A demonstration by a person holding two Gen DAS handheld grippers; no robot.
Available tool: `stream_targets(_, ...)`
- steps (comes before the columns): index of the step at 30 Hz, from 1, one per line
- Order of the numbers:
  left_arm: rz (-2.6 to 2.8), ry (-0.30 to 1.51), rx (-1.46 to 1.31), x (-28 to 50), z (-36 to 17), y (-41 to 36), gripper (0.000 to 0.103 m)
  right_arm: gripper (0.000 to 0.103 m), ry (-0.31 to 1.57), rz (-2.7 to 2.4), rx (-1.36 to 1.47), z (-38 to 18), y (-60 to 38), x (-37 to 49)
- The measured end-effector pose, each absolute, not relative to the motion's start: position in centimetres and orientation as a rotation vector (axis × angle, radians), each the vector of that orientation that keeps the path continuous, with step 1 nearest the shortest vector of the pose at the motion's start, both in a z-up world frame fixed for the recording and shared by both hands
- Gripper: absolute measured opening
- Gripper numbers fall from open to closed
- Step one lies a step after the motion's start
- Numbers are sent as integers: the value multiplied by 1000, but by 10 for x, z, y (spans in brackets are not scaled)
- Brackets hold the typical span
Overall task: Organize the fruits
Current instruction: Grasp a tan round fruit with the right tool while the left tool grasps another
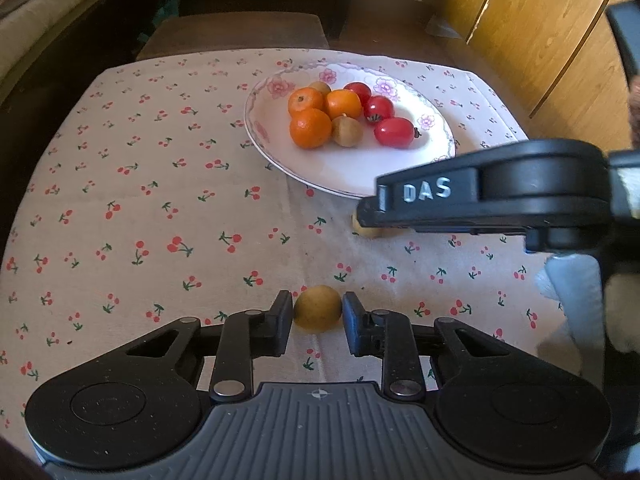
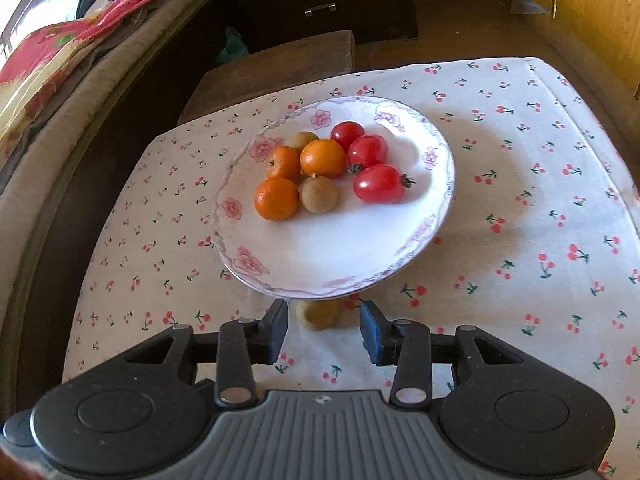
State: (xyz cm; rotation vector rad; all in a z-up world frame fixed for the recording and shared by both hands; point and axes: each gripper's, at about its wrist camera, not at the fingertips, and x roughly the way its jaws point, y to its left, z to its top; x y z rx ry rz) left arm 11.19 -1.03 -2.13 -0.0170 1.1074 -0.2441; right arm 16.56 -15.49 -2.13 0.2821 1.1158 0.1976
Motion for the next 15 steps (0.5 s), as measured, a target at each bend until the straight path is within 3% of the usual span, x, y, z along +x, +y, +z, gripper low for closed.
stream_targets(9,-249,1109,-29,111,-22,-6,38,40,1125,212,224,-32,-140,176)
stream_targets(13,-252,1109,-31,112,-22,-6,38,29,1120,229,157,-32,-133,174)
stream_targets(15,-251,1112,-30,111,-21,-6,39,28,1121,233,155,-32,-134,173)
